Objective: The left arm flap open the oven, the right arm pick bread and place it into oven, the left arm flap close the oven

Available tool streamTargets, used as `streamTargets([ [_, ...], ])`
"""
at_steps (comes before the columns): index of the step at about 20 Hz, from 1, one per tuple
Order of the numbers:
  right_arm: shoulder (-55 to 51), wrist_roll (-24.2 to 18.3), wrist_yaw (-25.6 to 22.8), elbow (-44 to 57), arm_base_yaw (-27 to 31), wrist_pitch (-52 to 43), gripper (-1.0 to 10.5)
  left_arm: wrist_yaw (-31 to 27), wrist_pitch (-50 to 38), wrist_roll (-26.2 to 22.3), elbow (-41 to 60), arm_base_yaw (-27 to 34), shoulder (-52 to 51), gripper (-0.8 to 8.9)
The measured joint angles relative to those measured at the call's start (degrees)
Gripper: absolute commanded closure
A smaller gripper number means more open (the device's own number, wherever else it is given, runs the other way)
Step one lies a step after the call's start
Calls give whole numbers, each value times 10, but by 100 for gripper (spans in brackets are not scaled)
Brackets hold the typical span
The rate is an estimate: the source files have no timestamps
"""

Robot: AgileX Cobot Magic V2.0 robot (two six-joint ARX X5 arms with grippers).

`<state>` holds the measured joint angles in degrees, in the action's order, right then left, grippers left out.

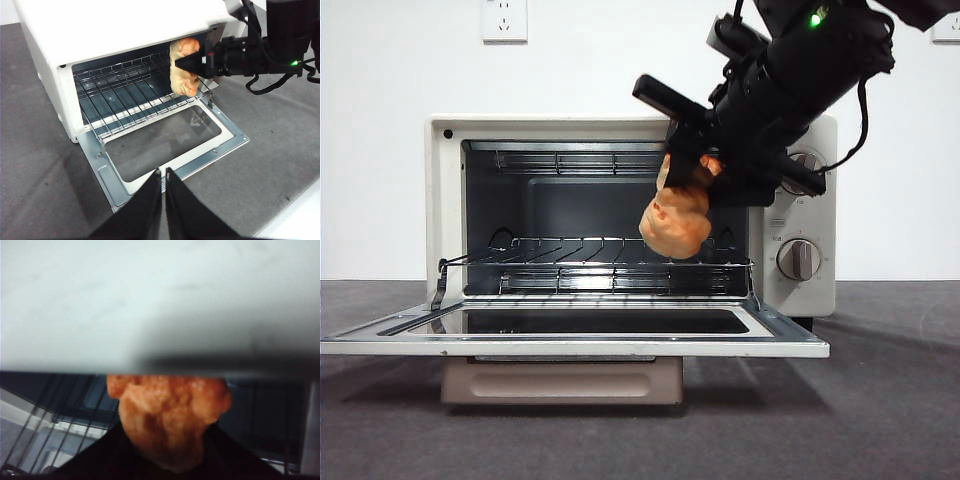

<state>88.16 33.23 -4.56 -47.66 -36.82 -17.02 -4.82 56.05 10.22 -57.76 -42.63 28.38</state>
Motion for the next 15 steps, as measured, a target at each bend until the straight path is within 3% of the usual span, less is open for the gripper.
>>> streamTargets([
  [7,5,2,-2,-1,-3,0,549,0,0,0,0,0,0,797],
  [15,5,3,-5,-1,-5,0,491,0,0,0,0,0,0,797],
])
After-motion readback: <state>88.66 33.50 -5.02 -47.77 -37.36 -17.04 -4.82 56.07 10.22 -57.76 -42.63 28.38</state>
